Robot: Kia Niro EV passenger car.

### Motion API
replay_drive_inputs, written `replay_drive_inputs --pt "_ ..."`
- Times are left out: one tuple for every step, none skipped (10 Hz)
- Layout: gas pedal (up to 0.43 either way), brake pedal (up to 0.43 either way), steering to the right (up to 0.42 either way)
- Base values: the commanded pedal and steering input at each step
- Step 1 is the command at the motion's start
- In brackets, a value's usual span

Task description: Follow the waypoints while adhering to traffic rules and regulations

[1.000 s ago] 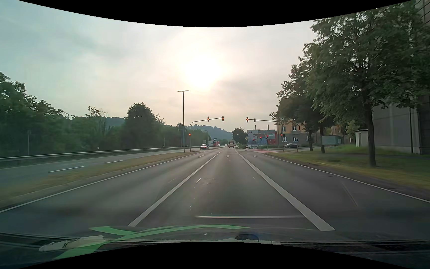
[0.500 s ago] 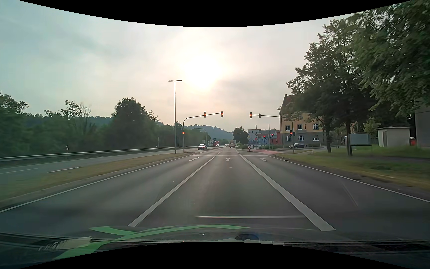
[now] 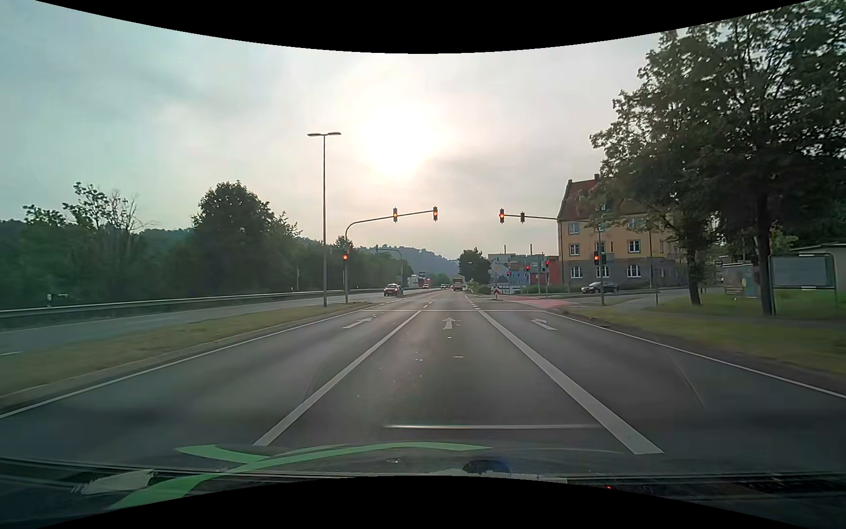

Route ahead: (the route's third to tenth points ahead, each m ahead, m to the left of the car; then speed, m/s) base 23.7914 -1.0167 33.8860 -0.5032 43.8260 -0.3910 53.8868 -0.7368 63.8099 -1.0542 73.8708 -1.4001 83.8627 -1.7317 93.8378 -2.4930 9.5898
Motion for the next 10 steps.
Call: replay_drive_inputs --pt "0.0 0.317 -0.001" --pt "0.0 0.323 -0.001" --pt "0.0 0.335 -0.001" --pt "0.0 0.348 -0.001" --pt "0.0 0.348 -0.001" --pt "0.0 0.348 -0.002" --pt "0.0 0.348 -0.001" --pt "0.0 0.348 -0.001" --pt "0.0 0.348 -0.001" --pt "0.0 0.348 -0.001"
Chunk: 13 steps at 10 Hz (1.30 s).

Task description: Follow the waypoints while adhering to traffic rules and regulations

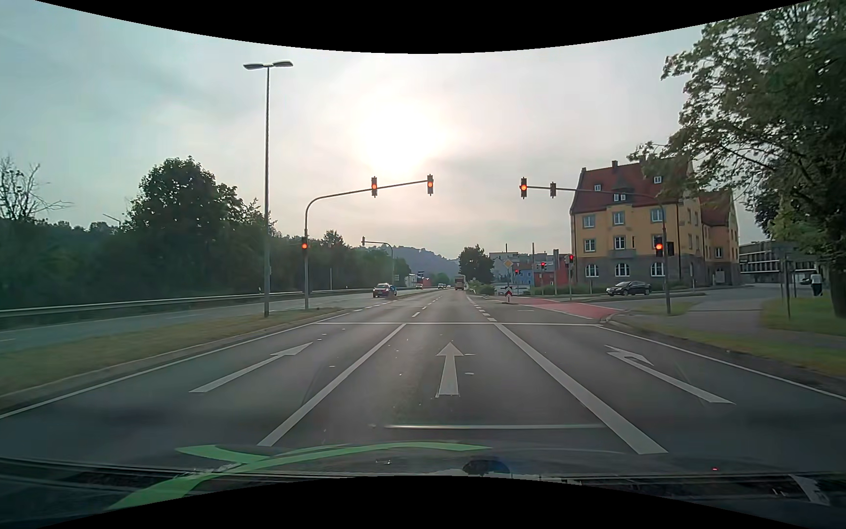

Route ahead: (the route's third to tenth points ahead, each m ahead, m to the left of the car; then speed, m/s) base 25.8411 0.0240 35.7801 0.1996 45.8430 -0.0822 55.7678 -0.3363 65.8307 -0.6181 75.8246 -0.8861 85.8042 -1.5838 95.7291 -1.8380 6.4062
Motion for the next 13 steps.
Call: replay_drive_inputs --pt "0.0 0.348 -0.001" --pt "0.0 0.348 -0.001" --pt "0.0 0.348 0.0" --pt "0.0 0.348 0.0" --pt "0.0 0.348 0.0" --pt "0.0 0.348 0.001" --pt "0.0 0.348 0.002" --pt "0.0 0.348 0.003" --pt "0.0 0.341 0.003" --pt "0.0 0.323 0.003" --pt "0.0 0.317 0.003" --pt "0.0 0.305 0.004" --pt "0.0 0.299 0.004"
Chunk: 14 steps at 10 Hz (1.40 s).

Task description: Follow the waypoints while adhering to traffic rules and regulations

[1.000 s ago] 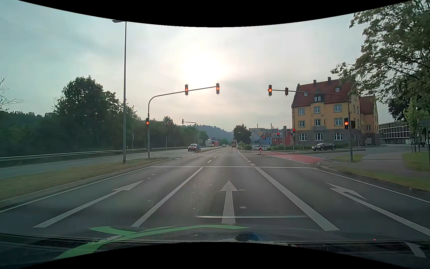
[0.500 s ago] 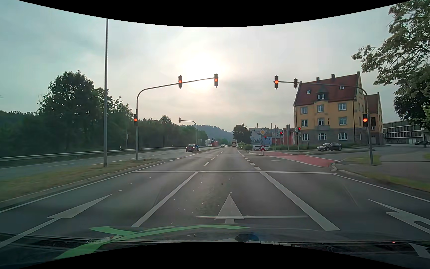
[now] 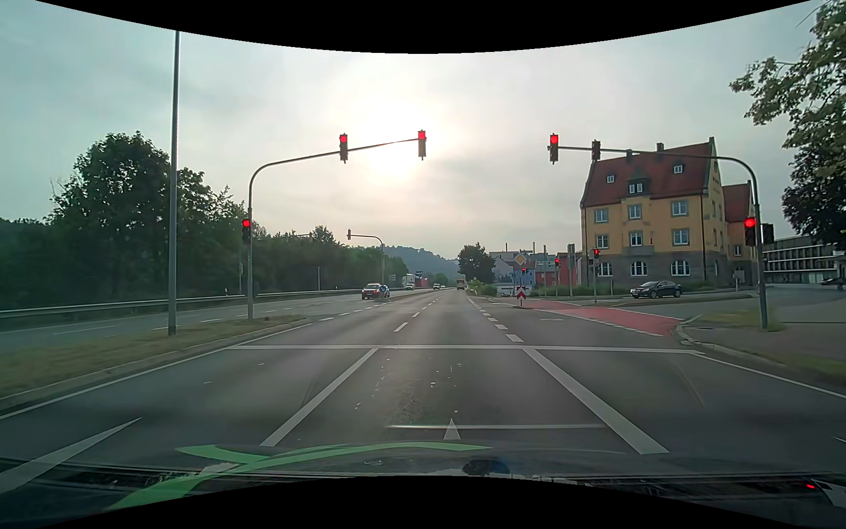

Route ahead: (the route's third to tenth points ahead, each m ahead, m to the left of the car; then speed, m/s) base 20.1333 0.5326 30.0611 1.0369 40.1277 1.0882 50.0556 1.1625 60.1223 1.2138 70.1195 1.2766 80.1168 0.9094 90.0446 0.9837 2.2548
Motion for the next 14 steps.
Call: replay_drive_inputs --pt "0.0 0.293 0.003" --pt "0.0 0.274 0.004" --pt "0.0 0.25 0.003" --pt "0.0 0.232 0.004" --pt "0.0 0.213 0.003" --pt "0.0 0.189 0.003" --pt "0.0 0.152 0.003" --pt "0.0 0.134 0.003" --pt "0.0 0.11 0.004" --pt "0.0 0.079 0.003" --pt "0.0 0.049 0.004" --pt "0.0 0.043 0.003" --pt "0.0 0.043 0.004" --pt "0.0 0.024 0.003"
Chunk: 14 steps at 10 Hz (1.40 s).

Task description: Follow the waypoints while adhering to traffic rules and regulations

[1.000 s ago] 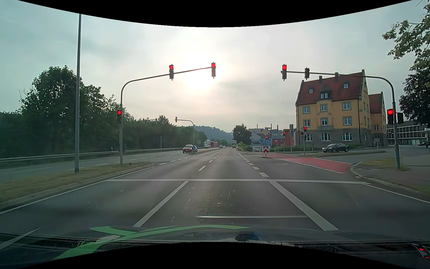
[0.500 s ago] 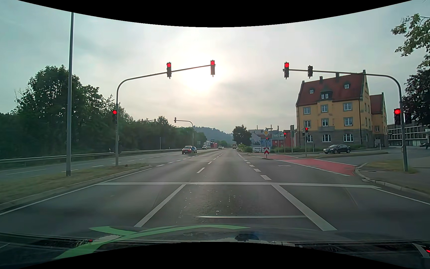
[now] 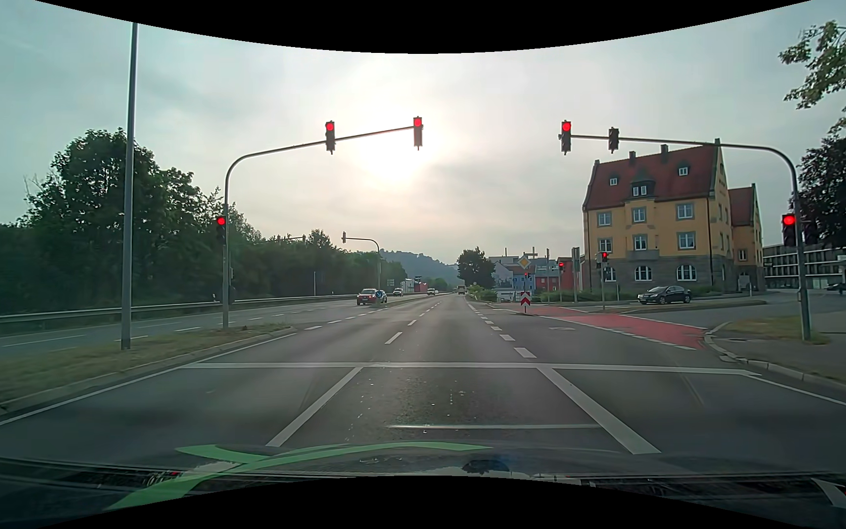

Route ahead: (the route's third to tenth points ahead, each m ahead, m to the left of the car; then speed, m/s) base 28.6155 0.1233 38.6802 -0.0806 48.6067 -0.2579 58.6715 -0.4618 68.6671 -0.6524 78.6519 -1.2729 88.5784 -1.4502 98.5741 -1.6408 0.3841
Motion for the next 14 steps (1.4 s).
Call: replay_drive_inputs --pt "0.0 0.006 0.003" --pt "0.0 0.0 0.003" --pt "0.0 0.0 0.003" --pt "0.0 0.0 0.004" --pt "0.0 0.0 0.004" --pt "0.0 0.0 0.004" --pt "0.0 0.0 0.003" --pt "0.0 0.0 0.003" --pt "0.0 0.018 0.003" --pt "0.0 0.024 0.002" --pt "0.0 0.024 0.0" --pt "0.0 0.049 0.0" --pt "0.0 0.079 -0.001" --pt "0.0 0.085 -0.001"
